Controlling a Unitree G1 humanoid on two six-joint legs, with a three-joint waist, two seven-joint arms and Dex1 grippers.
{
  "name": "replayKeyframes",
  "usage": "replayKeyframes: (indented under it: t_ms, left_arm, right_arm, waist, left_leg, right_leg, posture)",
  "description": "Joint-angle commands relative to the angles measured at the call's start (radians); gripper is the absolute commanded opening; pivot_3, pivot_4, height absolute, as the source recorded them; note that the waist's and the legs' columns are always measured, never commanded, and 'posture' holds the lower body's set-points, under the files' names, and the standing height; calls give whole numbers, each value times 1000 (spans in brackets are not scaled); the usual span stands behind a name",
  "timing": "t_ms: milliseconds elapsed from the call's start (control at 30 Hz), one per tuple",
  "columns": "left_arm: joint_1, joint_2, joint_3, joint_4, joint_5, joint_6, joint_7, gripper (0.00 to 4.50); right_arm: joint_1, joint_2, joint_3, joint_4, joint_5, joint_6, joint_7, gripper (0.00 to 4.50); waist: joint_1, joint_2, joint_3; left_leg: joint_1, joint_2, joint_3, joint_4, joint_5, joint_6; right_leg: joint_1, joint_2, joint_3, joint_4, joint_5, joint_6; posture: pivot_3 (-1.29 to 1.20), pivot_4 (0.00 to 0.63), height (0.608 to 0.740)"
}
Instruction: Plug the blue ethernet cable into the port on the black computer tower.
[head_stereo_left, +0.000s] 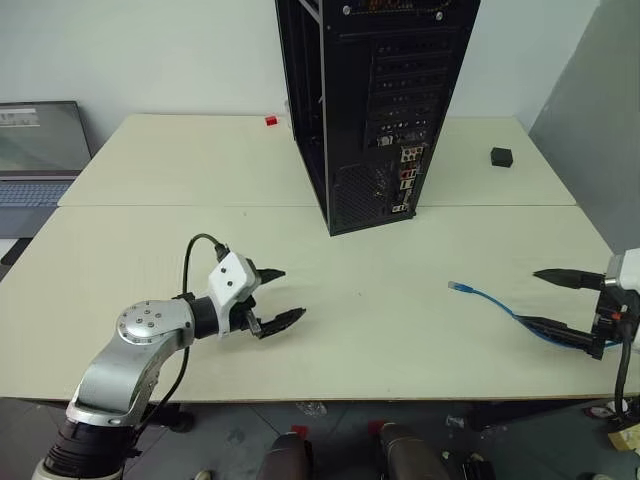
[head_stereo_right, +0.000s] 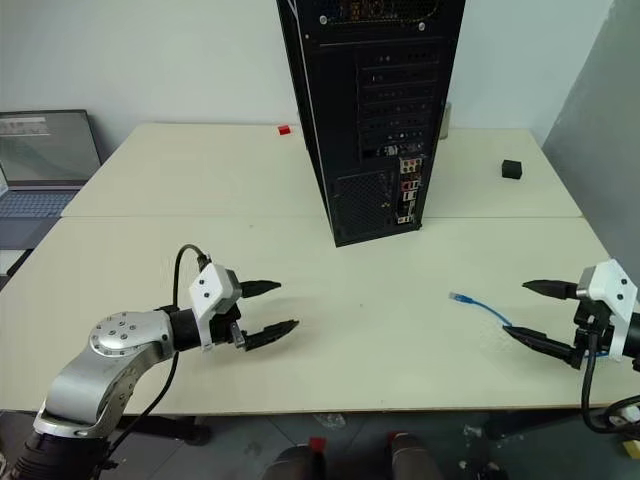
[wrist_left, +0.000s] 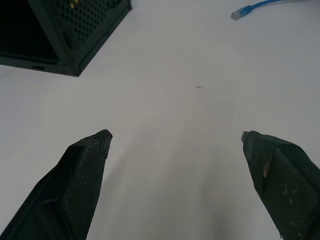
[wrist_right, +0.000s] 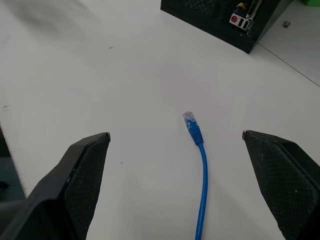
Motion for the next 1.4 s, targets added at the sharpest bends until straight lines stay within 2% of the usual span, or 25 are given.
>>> replayKeyframes:
  t_ms: [33,467,633,800,1033,1233,1400]
  left_arm:
    - [5,1,3,-41,-14,-28,-5,4440]
    - [10,-1,-55,-87,22,-50,6,4440]
    - [-8,-19,-92,-110,16,-35,14,4440]
    - [-27,-16,-143,-120,50,-91,-6,4440]
    - [-45,-12,-200,-123,118,-133,-3,4440]
    - [-57,-38,-204,-142,101,-110,5,4440]
    - [-51,-31,-196,-156,87,-114,-16,4440]
  right_arm:
    - [-15,-16,-4,-10,-7,-9,16,4500]
    - [-38,-13,47,-3,-62,1,13,4500]
    - [-83,7,114,10,-78,15,-7,4500]
    - [-176,23,235,57,-130,50,-35,4500]
    - [-362,83,395,248,-244,21,-60,4500]
    - [-494,142,465,406,-296,12,-48,4500]
    - [-556,149,507,531,-354,-26,-29,4500]
  waist:
    - [0,0,0]
    - [0,0,0]
    - [-1,0,0]
    - [-2,-1,0]
    - [-2,-1,0]
    - [-1,-1,0]
    - [-1,-1,0]
  left_leg:
    - [0,0,0,0,0,0]
    - [0,0,0,0,0,0]
    - [0,0,0,0,0,0]
    - [0,0,0,0,0,0]
    - [0,-1,0,1,0,0]
    - [0,0,0,1,0,0]
    - [0,0,-1,1,0,0]
  right_leg:
    - [0,0,0,0,0,0]
    - [0,0,0,0,2,-4]
    - [0,0,0,0,2,-4]
    - [0,0,0,0,2,-4]
    - [0,0,0,0,3,-5]
    - [0,0,0,0,3,-5]
    - [0,-1,0,1,3,-5]
  posture:
    - [0,150,740]
    - [0,150,740]
    - [0,150,740]
    - [0,150,740]
    - [0,150,740]
    - [0,150,740]
    - [0,150,740]
